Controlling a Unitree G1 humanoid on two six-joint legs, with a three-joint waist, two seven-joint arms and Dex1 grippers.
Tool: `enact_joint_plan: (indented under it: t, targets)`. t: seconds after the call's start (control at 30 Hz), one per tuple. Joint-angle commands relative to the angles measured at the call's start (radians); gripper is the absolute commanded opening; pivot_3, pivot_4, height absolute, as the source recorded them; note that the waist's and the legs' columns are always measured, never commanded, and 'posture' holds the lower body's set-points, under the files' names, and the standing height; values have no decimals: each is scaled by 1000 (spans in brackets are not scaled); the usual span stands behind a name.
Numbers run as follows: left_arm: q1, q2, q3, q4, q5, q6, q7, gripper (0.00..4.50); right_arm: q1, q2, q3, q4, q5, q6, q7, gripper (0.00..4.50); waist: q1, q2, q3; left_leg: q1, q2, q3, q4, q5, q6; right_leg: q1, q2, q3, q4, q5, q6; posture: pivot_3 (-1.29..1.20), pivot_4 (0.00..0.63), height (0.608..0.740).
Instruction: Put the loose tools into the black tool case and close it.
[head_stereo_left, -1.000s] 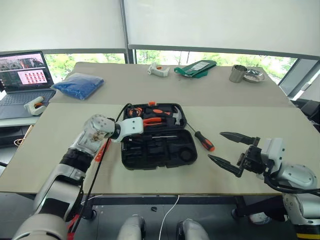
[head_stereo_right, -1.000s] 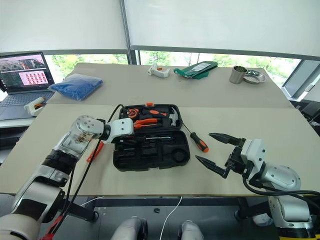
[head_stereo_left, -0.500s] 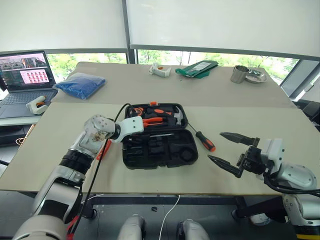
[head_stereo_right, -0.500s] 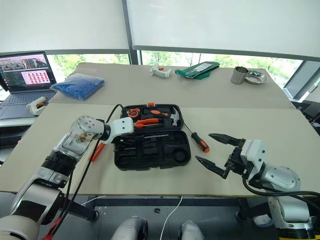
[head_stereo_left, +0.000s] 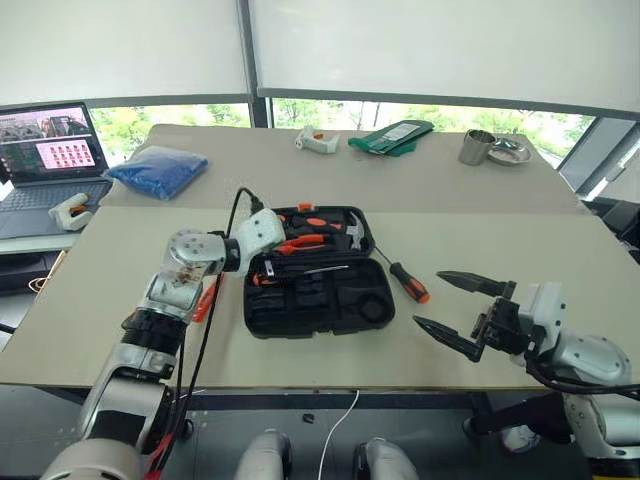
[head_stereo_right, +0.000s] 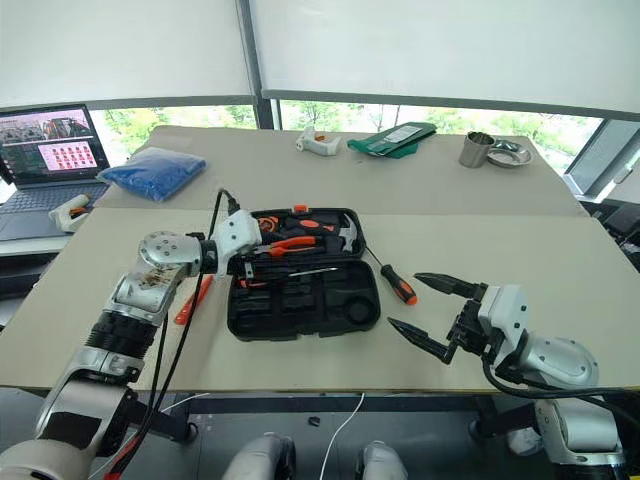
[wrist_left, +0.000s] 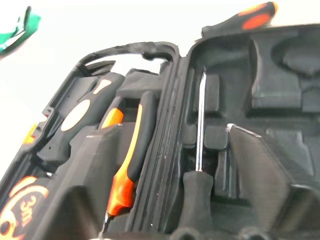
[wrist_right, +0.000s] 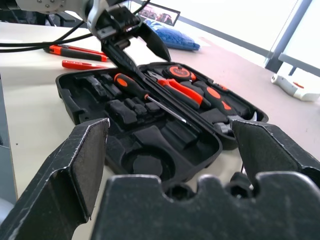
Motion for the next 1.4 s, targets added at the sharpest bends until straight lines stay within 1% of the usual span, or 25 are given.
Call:
enact_joint_plan:
  t: [0.03,0.1,0.2,0.23,0.4,0.53,0.6,0.7,0.77,0.87,0.93,1.0,1.03,1.1,1.17,1.2,1.23,1.3,1.33,1.4]
  targets:
    - [21,-20,19,10,-24,18,28,1895,-3,7,-11,-23,8,-3,-5,4500,1,0,0,0,0,0,0,0,0,0,0,0,0,0,0,0,150,740]
    - [37,-31,9,21,-12,2,44,1282,-4,10,-11,-18,6,-5,-4,4500,2,0,0,0,0,0,0,0,0,0,0,0,0,0,0,0,150,740]
    - [57,-47,0,28,9,-19,81,121,-5,15,-15,-11,1,-11,-9,4500,4,0,0,0,-1,0,0,0,0,0,-1,0,0,0,0,0,150,740]
    - [62,-48,-6,29,15,-23,86,29,-5,16,-17,-10,0,-11,-9,4500,3,0,0,0,-1,0,0,0,0,0,-1,0,0,0,0,0,150,740]
    - [70,-48,-42,48,47,17,106,29,0,13,-24,-2,0,-11,-3,4500,3,0,0,0,0,0,0,0,0,0,-1,0,0,0,0,0,150,740]
    - [67,-44,-83,60,77,8,97,29,12,12,-29,0,2,-7,-5,4500,4,0,0,1,0,0,0,0,0,1,-1,0,0,0,0,0,150,740]
    - [63,-58,-87,60,75,19,104,29,20,15,-27,-3,0,-4,-9,4500,4,1,0,1,0,0,0,0,0,1,-1,0,0,0,0,0,150,740]
    - [69,-65,-104,47,86,-3,106,29,-6,47,-35,-33,45,70,-97,4500,5,1,0,1,0,0,0,0,0,1,-1,0,0,0,0,0,150,740]
    - [81,-75,-56,18,37,-53,106,29,-7,48,-48,-47,47,98,-129,4500,7,2,-1,1,0,0,0,0,0,1,-1,0,0,0,0,0,150,740]
    - [98,-75,34,-19,-49,-121,98,736,29,41,-83,-47,26,98,-146,4500,8,2,-1,1,0,0,0,0,0,1,-2,0,-1,0,0,0,150,740]
    - [113,-51,69,-17,-77,-226,65,1433,64,40,-107,-35,4,79,-151,4500,7,1,-1,-1,0,0,0,0,0,0,-2,0,-1,0,0,0,150,740]
    - [145,-29,144,-35,-177,-271,1,2096,119,38,-133,31,-92,-20,-160,4500,4,1,-1,-2,0,0,0,-1,1,-1,-2,0,-1,0,0,0,150,740]
    - [154,-22,167,-40,-209,-277,-18,2396,133,40,-142,54,-120,-54,-168,4500,3,1,-1,-2,0,0,0,-1,1,-1,-1,0,-1,0,0,0,150,740]
    - [198,18,206,-86,-277,-226,-76,3096,175,70,-176,87,-140,-78,-213,4500,0,2,-1,-1,0,0,0,-1,1,0,-1,0,-1,0,0,0,150,740]
    - [256,65,240,-146,-336,-171,-120,3896,228,90,-192,99,-160,-106,-231,4500,-5,3,-1,0,0,1,0,-1,0,0,-1,0,-1,0,0,0,150,740]
    - [286,86,256,-175,-361,-148,-130,4160,253,99,-198,101,-171,-117,-239,4500,-6,3,-1,1,1,1,0,-1,0,0,-1,0,-1,-1,0,0,150,740]
    - [321,109,277,-201,-382,-130,-140,4339,280,109,-208,110,-189,-122,-260,4500,-8,4,0,1,1,1,0,-1,0,0,-1,0,-1,-1,0,0,150,740]
    - [376,132,332,-229,-412,-134,-131,4339,324,120,-227,127,-235,-121,-315,4500,-12,4,0,1,2,0,0,-2,-1,0,-2,0,0,-2,-2,0,150,740]
    - [392,134,360,-236,-424,-146,-117,4339,340,125,-236,132,-252,-106,-346,4500,-13,4,0,1,2,0,0,-4,-5,0,-2,0,-1,-3,-4,0,150,740]
    - [432,153,388,-298,-453,-115,-110,4339,359,125,-247,131,-265,-70,-382,4500,-11,4,0,1,2,0,0,-5,-7,0,-3,1,-1,-4,-7,0,150,740]
